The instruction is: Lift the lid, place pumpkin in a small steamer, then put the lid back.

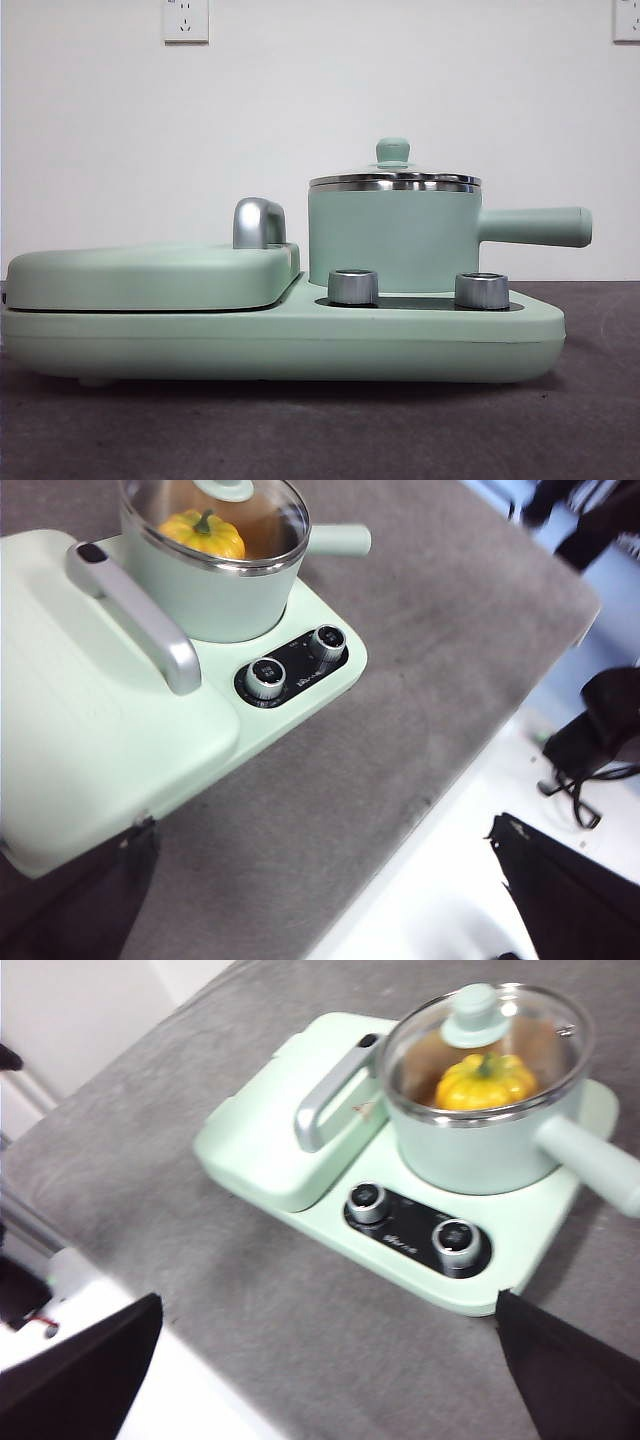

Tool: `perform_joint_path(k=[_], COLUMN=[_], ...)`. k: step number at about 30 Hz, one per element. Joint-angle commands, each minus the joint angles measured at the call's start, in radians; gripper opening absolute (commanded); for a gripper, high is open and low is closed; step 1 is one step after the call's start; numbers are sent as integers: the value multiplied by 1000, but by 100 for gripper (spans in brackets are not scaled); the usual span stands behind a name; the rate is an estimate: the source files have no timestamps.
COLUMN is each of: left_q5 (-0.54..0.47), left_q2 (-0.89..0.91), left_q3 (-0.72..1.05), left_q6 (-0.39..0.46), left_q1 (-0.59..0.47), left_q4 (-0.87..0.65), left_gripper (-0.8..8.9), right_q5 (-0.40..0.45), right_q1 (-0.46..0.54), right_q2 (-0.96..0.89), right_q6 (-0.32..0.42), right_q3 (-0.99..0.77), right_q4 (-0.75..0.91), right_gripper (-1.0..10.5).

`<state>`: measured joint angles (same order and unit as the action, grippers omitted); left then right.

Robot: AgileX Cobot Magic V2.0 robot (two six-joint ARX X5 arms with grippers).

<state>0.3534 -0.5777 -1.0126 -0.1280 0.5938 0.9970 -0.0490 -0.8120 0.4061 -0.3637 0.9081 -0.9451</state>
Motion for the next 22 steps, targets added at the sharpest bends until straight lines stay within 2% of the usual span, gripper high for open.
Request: perform_joint_path(k=[1, 2, 3, 5, 6, 7, 22], left_q5=[-24, -32, -45, -65, -75, -81, -84], left_q2=[58, 73, 87, 101, 106, 107, 109], left_q3=[37, 45, 50, 51, 51, 51, 53], left_q6=[-76, -76, -76, -74, -75, -75, -75], left_q1=[6, 6, 6, 6, 6, 6, 6], left_q4=[-21, -21, -16, -2, 0, -2, -7], left_gripper=[517, 501, 425, 79, 15, 33, 21], right_q5=[-21, -27, -33, -40, -40, -37, -29], right_q1=[-11, -11, -11, -11, -11, -10, -11], right_q2=[2, 2, 2, 2, 2, 2, 2], right_q6=[9, 9, 12, 21, 50, 65, 65], right_q3=[7, 7, 7, 7, 7, 7, 7], right_q4=[10, 10, 9, 6, 6, 9, 19], right_gripper=[536, 536, 492, 103, -8, 39, 31])
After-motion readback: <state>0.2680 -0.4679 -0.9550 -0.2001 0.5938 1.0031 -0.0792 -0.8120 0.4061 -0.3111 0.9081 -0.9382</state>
